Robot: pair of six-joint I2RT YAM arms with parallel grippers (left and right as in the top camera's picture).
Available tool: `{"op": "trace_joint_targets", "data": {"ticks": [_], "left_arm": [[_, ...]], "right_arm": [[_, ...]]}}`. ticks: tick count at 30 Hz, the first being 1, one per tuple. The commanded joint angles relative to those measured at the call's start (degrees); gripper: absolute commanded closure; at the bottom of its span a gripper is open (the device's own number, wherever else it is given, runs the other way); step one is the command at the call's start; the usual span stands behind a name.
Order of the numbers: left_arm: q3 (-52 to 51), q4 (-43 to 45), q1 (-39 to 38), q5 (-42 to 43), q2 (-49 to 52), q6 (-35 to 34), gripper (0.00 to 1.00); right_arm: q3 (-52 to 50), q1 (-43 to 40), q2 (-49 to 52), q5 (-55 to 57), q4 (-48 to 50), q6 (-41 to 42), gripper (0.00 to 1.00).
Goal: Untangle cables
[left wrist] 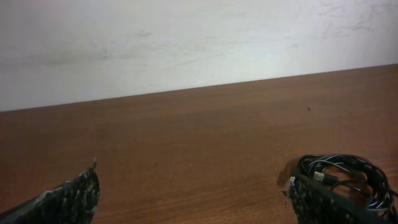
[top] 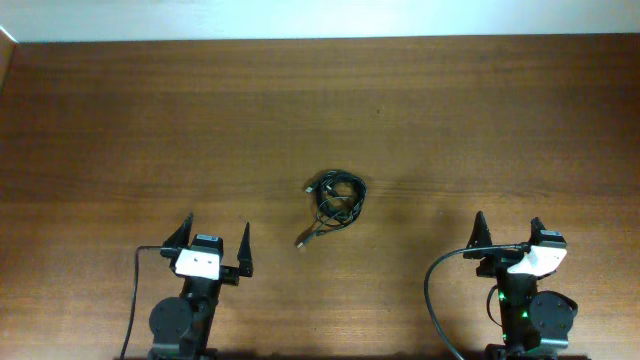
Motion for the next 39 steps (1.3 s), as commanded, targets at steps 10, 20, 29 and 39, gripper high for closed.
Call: {"op": "trace_joint_targets", "data": {"ticks": [10,20,29,39], "left_arm": [[-0.09,-0.50,-0.20,0.37,5.86,-10.69,0.01],[-0.09,-0.50,-0.20,0.37,5.86,-10.69,0.01],[-0.09,-0.50,-0.20,0.37,5.86,-10.69,0.01],[-0.09,-0.50,-0.20,0.37,5.86,-10.69,0.01]], "right_arm": [[-0.39,0.35,-0.44,0.11,-0.07,0.04,0.02],[-0.39,0.35,-0.44,0.11,-0.07,0.04,0.01],[-0.39,0.35,-0.44,0.11,-0.07,0.04,0.02],[-0.39,0.35,-0.44,0.11,-0.07,0.04,0.02]]}}
